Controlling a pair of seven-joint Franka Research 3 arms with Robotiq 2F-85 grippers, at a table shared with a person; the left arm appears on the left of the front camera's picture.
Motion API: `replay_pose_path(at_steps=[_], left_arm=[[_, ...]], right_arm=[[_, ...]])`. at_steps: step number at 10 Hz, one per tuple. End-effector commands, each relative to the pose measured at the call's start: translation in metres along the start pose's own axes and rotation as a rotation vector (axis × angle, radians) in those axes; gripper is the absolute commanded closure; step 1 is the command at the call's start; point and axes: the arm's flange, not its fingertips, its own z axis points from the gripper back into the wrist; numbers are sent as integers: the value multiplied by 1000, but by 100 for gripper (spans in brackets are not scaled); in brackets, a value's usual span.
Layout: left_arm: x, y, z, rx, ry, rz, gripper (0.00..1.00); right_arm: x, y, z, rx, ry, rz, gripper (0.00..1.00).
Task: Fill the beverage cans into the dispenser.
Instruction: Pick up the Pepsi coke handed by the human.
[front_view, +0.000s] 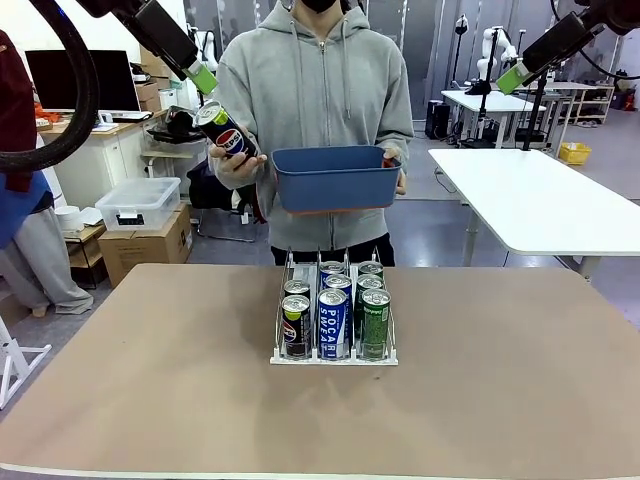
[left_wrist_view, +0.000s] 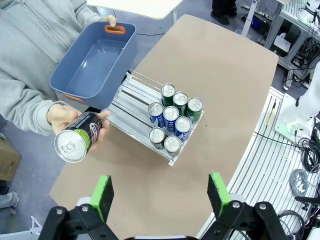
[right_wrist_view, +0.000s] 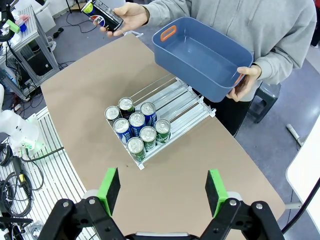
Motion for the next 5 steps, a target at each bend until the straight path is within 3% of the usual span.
replay_pose_path(at_steps=[1,5], left_arm=[[-1,2,0,-5,-1,-9,0],[-1,2,0,-5,-1,-9,0]], right_arm=[[-1,0,1,7,5,0,9],[-1,0,1,7,5,0,9]])
